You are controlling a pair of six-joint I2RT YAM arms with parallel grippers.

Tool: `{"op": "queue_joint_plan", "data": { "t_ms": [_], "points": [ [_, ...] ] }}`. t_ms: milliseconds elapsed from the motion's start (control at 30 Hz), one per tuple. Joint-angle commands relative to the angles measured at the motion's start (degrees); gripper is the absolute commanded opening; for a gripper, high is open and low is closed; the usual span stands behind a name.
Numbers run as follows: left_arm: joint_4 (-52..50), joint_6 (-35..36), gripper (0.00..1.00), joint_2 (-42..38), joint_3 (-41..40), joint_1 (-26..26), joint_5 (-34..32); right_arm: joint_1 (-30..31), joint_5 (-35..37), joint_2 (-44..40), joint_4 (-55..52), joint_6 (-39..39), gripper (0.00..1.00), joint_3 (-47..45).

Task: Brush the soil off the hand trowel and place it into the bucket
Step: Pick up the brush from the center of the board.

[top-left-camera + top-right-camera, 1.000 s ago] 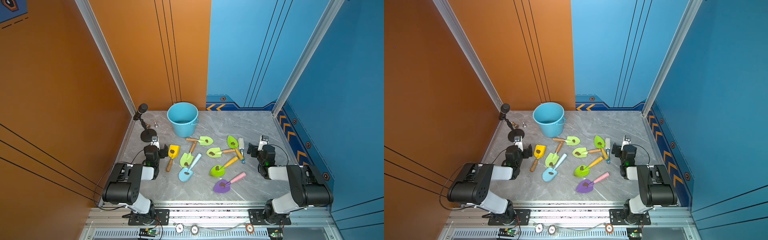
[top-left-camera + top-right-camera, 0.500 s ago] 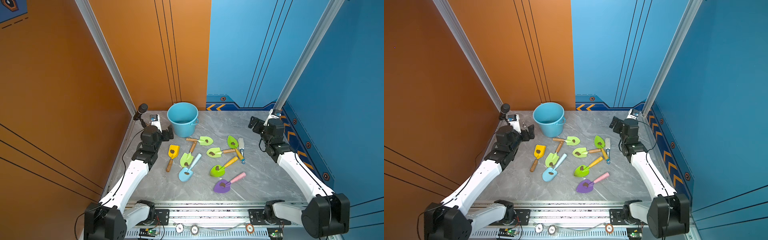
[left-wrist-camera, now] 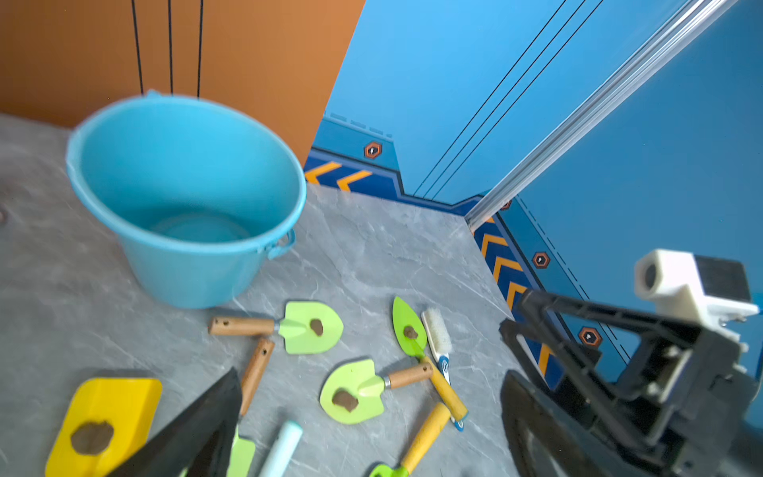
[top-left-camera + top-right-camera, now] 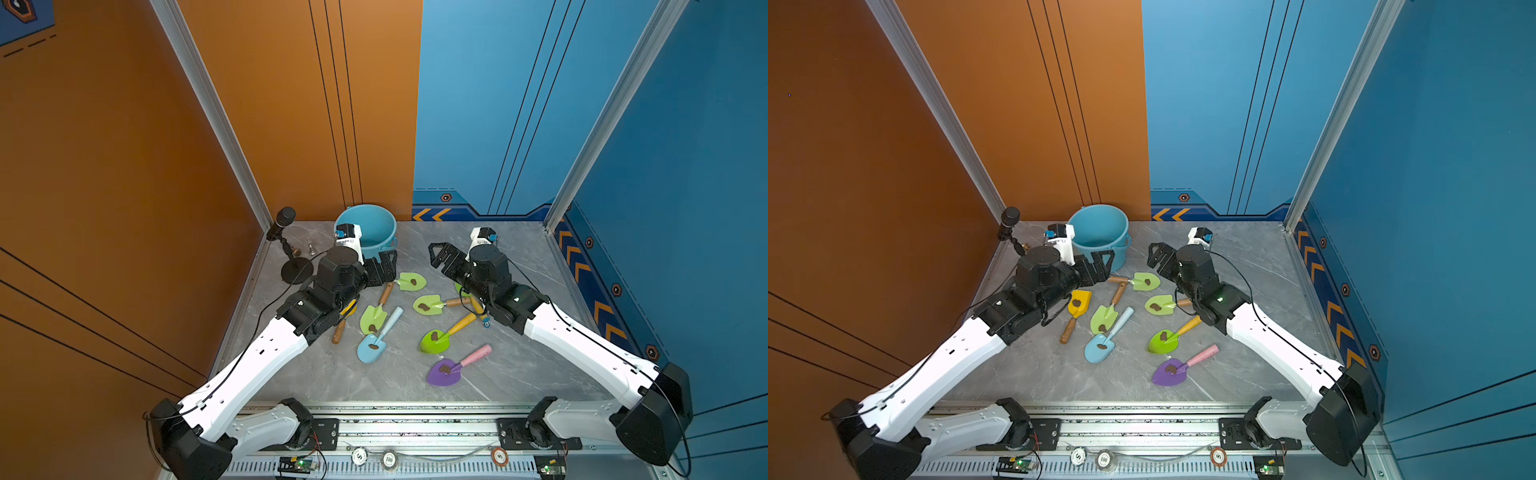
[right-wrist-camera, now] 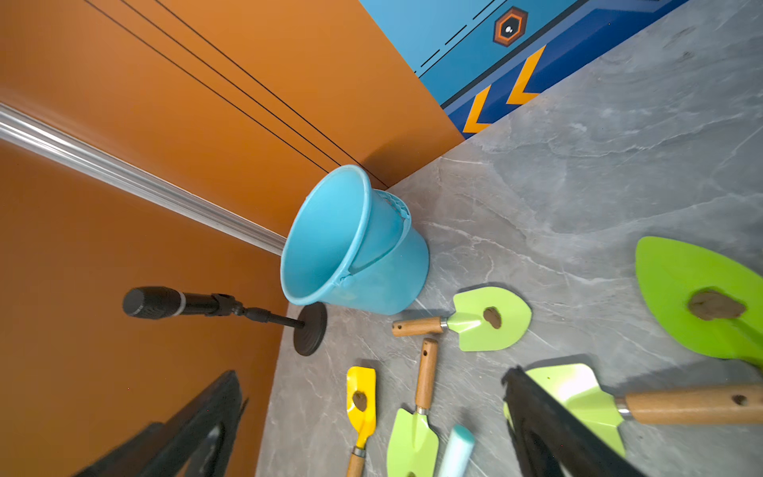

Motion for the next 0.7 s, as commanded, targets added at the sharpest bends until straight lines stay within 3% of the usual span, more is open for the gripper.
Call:
{"op": "queue_joint_plan", "data": {
  "t_ms": [0, 100, 200, 300, 433, 667],
  "points": [
    [1.12, -4.16, 0.97, 0.97, -1.39, 2.68, 5.82, -4.49, -5.88, 3.15, 3.39, 4.53, 1.0, -1.14],
    [3.98, -1.59, 0.98, 2.03, -1.03, 3.27, 7.68, -7.03, -2.7, 6.13, -4.85, 0.0, 1.0, 1.93],
    [-1.22, 3.24, 0.98, 4.57, 3.3, 4.25, 6.67, -8.68, 6.23, 9.79, -20.97, -7.78, 1.0, 8.68],
    [-6.2, 11.66, 0.98, 7.94, 7.61, 3.14, 5.96, -13.86, 8.36, 15.39, -33.22, -12.49, 1.0, 13.94],
    [-10.29, 20.53, 0.99, 11.34, 12.02, 0.65, 3.78, -18.98, 6.69, 22.46, -36.69, -20.58, 0.91, 16.39],
    [-8.06, 22.75, 0.99, 12.99, 11.31, -1.3, 0.03, -21.25, 2.91, 32.28, -39.76, -32.03, 0.82, 19.9]
  ]
}}
